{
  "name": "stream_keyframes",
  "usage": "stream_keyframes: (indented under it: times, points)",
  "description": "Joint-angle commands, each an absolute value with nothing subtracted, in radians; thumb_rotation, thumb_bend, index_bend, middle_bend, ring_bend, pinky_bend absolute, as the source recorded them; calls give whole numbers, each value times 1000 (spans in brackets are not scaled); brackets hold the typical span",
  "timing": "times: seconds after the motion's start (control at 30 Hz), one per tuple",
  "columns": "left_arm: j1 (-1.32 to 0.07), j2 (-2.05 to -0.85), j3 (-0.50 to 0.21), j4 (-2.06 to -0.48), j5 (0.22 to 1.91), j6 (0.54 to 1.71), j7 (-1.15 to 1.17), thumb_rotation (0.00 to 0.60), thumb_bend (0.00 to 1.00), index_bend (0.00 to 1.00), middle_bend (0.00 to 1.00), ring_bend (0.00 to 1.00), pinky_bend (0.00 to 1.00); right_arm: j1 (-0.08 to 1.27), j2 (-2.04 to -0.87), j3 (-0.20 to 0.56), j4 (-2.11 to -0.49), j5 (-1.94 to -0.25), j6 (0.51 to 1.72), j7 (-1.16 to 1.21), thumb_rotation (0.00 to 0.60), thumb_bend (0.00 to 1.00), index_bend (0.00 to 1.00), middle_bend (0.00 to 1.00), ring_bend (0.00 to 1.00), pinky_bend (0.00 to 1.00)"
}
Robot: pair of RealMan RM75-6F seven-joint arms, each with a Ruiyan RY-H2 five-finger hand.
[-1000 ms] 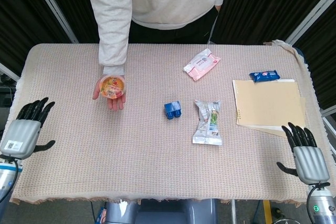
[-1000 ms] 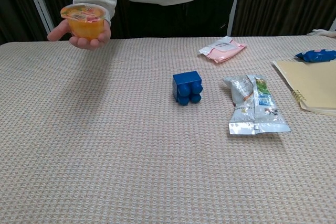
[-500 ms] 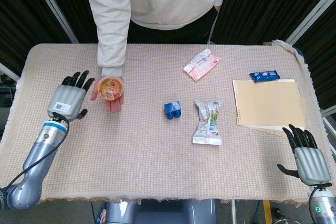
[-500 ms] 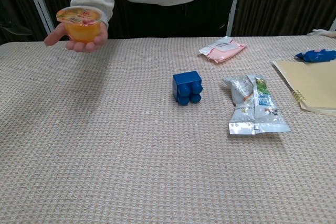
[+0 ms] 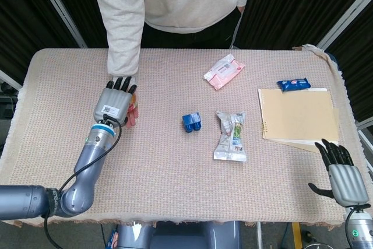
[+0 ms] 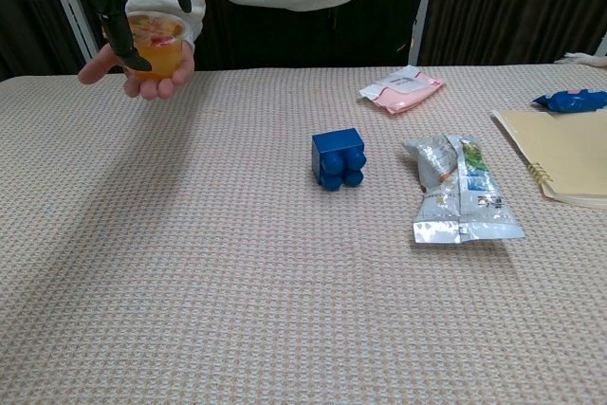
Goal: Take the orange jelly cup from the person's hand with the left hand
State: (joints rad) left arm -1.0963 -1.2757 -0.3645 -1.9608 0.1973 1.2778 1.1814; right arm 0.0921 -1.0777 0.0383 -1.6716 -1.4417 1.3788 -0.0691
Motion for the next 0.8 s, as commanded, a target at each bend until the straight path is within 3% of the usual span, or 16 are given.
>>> stream_keyframes:
  times: [0.03, 0.33, 0.37, 0.43, 0.5, 0.57, 0.8]
  points:
    - [-1141, -1313, -369, -1919, 146, 1308, 1214, 600, 301, 156, 0, 0, 134, 92, -1076, 38, -1671, -1441, 1379, -67, 600, 68, 74, 0, 0, 9]
    - [-1196, -1379, -380, -1816, 45, 1314, 1222, 600, 361, 197, 4, 9, 149, 91, -1072, 39, -1670, -1435, 1376, -60, 600, 68, 77, 0, 0, 9]
    - [-1200, -1386, -378, -1807, 44, 1312, 1222, 600, 409, 253, 31, 42, 184, 90, -1071, 39, -1670, -1433, 1376, -58, 600, 68, 78, 0, 0, 9]
    - [-1204, -1398, -376, -1797, 45, 1309, 1217, 600, 524, 442, 183, 182, 309, 90, -1070, 40, -1671, -1430, 1375, -56, 600, 68, 79, 0, 0, 9]
    - [-1206, -1410, -374, -1791, 66, 1311, 1202, 600, 637, 666, 418, 376, 464, 89, -1070, 41, -1669, -1428, 1376, -56, 600, 68, 79, 0, 0, 9]
    - [-1201, -1431, -364, -1783, 152, 1327, 1156, 600, 668, 758, 508, 453, 525, 88, -1069, 42, -1670, -1424, 1376, -55, 600, 67, 80, 0, 0, 9]
    - [-1174, -1449, -300, -1805, 356, 1366, 1086, 600, 675, 797, 555, 498, 566, 83, -1066, 42, -1673, -1421, 1382, -57, 600, 69, 80, 0, 0, 9]
